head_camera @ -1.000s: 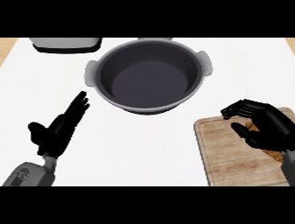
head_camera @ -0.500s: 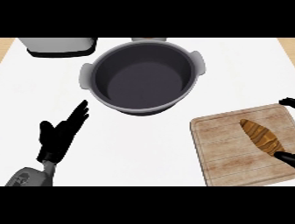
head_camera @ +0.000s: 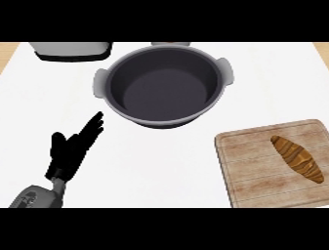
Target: Pick the croissant from the cutting board and place it in the pot
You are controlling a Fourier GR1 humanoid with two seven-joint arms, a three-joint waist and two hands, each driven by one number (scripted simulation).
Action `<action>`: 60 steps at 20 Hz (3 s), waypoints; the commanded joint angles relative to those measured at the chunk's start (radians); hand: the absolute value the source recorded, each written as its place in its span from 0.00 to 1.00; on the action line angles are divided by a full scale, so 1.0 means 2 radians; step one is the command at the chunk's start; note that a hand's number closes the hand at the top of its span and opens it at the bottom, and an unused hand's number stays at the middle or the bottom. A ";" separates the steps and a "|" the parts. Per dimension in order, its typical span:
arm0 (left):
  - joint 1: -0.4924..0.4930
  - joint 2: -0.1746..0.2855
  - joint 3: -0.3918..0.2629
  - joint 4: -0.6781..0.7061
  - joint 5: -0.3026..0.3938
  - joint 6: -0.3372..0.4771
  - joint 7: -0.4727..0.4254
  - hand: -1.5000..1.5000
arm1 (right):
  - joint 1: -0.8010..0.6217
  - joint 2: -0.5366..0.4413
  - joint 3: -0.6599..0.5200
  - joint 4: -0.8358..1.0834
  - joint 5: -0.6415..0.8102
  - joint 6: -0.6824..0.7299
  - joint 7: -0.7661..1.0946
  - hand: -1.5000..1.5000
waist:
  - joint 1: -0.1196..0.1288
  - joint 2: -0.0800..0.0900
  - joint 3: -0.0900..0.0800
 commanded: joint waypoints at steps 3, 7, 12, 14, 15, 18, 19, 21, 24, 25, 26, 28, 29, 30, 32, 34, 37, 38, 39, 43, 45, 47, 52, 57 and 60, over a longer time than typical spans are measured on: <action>-0.012 0.002 0.022 0.019 0.004 -0.035 -0.002 0.50 | -0.031 -0.015 0.016 0.000 -0.024 0.039 0.118 0.00 | 0.004 0.001 0.000; -0.027 -0.031 0.007 0.030 -0.027 -0.003 -0.002 0.50 | -0.056 -0.010 0.062 0.032 0.016 0.060 0.145 0.00 | 0.007 0.003 0.000; 0.011 -0.014 0.010 -0.013 -0.026 -0.011 -0.001 0.50 | -0.071 -0.012 0.122 0.037 0.108 0.081 0.146 0.00 | 0.011 0.002 0.000; 0.002 -0.012 0.018 -0.018 -0.023 -0.016 0.012 0.50 | -0.118 0.002 0.134 0.122 0.159 0.091 0.099 0.00 | 0.016 0.003 0.001; -0.012 -0.024 0.023 0.004 -0.020 -0.021 0.020 0.50 | -0.091 0.011 0.131 0.139 0.195 0.076 0.050 0.00 | 0.009 0.003 0.001; -0.002 -0.023 0.033 -0.001 -0.030 -0.029 0.019 0.50 | -0.116 0.032 0.128 0.210 0.244 0.056 -0.012 0.00 | 0.008 0.002 0.001; 0.015 -0.009 0.037 -0.026 -0.029 -0.035 0.024 0.50 | -0.139 0.033 0.127 0.243 0.253 0.060 -0.017 0.00 | 0.010 0.002 0.001; -0.013 -0.036 0.035 -0.021 -0.035 -0.023 0.045 0.50 | -0.166 0.046 0.117 0.282 0.263 0.045 -0.043 0.00 | 0.009 0.002 0.001; 0.008 -0.027 0.045 0.010 -0.048 -0.049 -0.004 0.50 | -0.186 0.035 0.103 0.337 0.271 0.048 -0.094 0.00 | 0.009 0.003 0.001; -0.004 -0.038 0.037 -0.026 -0.048 -0.028 0.044 0.50 | -0.199 0.050 0.117 0.366 0.283 0.043 -0.106 0.00 | 0.011 0.003 0.001; 0.019 -0.035 0.033 -0.041 -0.053 -0.028 0.038 0.50 | -0.168 0.036 0.115 0.372 0.288 0.034 -0.141 0.00 | 0.010 0.002 0.001; -0.001 -0.047 0.036 -0.007 -0.057 -0.031 0.031 0.50 | -0.187 0.050 0.120 0.385 0.278 0.047 -0.135 0.00 | 0.010 0.003 0.001; 0.009 -0.026 0.053 -0.004 -0.045 -0.053 0.004 0.50 | -0.187 0.033 0.118 0.391 0.269 0.067 -0.155 0.00 | 0.011 0.003 0.001; -0.006 -0.045 0.051 0.021 -0.046 -0.041 0.007 0.50 | -0.170 0.043 0.132 0.365 0.256 0.086 -0.142 0.00 | 0.006 0.003 0.001; 0.000 -0.031 0.051 -0.012 -0.040 -0.048 0.033 0.50 | -0.190 0.046 0.124 0.390 0.235 0.100 -0.146 0.00 | 0.013 0.003 0.001; 0.013 -0.041 0.044 0.010 -0.054 -0.046 0.002 0.50 | -0.196 0.064 0.133 0.373 0.217 0.114 -0.112 0.00 | 0.011 0.003 0.000; 0.012 -0.047 0.032 -0.029 -0.064 -0.028 0.030 0.50 | -0.182 0.072 0.135 0.384 0.192 0.126 -0.125 0.00 | 0.011 0.002 0.001; -0.002 -0.055 0.038 0.008 -0.057 -0.038 0.022 0.50 | -0.190 0.066 0.133 0.399 0.184 0.139 -0.126 0.00 | 0.009 0.004 0.001; 0.004 -0.051 0.043 -0.009 -0.060 -0.028 0.023 0.50 | -0.187 0.085 0.139 0.400 0.181 0.130 -0.118 0.00 | 0.012 0.003 0.001; 0.007 -0.042 0.053 -0.010 -0.054 -0.046 0.016 0.50 | -0.199 0.086 0.148 0.436 0.177 0.139 -0.112 0.00 | 0.014 0.004 0.001; 0.028 -0.053 0.033 -0.034 -0.063 -0.034 0.030 0.50 | -0.190 0.104 0.156 0.452 0.178 0.122 -0.126 0.00 | 0.018 0.004 0.002; -0.002 -0.054 0.046 0.002 -0.070 -0.034 0.021 0.50 | -0.187 0.113 0.167 0.449 0.175 0.129 -0.117 0.00 | 0.010 0.004 0.001; -0.002 -0.050 0.057 -0.008 -0.055 -0.049 0.025 0.50 | -0.196 0.116 0.214 0.450 0.242 0.048 -0.199 1.00 | 0.016 0.006 0.003; 0.011 -0.064 0.038 -0.024 -0.069 -0.040 0.030 0.50 | -0.196 0.125 0.212 0.487 0.211 0.071 -0.212 1.00 | 0.019 0.005 0.003; 0.006 -0.053 0.055 -0.021 -0.057 -0.050 0.029 0.50 | -0.202 0.137 0.212 0.487 0.192 0.079 -0.207 1.00 | 0.020 0.005 0.002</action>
